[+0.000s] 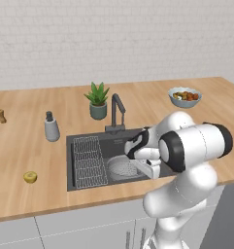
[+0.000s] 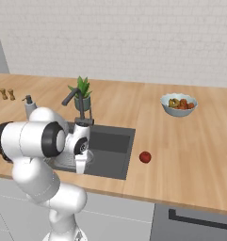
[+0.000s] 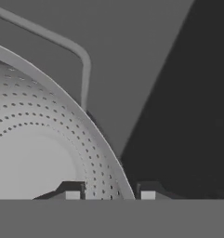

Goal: Put the colander in the sink, put the kiwi, apple in the colander, and turn on the sink faucet and pour water over the colander.

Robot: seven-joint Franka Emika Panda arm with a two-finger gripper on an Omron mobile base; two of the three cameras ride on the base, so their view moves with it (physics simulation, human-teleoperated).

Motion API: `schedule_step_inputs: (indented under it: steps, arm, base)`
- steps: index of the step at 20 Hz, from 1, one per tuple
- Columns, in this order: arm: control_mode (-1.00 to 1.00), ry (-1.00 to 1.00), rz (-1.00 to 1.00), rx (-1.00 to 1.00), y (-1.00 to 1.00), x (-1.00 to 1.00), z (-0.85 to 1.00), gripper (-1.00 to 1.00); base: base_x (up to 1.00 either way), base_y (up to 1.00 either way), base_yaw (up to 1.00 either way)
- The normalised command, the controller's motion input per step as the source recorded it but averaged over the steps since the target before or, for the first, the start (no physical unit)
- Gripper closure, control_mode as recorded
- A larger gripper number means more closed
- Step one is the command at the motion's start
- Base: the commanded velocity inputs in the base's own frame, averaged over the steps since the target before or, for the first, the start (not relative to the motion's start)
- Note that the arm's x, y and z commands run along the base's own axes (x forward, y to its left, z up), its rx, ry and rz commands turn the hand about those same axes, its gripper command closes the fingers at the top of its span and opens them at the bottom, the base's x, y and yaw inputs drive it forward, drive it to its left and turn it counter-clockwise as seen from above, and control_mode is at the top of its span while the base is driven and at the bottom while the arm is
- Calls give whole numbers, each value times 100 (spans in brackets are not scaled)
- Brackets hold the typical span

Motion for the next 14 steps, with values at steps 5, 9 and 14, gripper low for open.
schedule_step_inputs:
  steps: [5,9,14]
  arm:
    - [-100,0,0,0,0,-8,-15,-100]
    - [-100,-6,1,3,-2,-48,50,-100]
    - [-100,-9,1,8,-26,-45,100,-100]
  base:
    - [0,0,0]
    - [0,0,0]
    - [0,0,0]
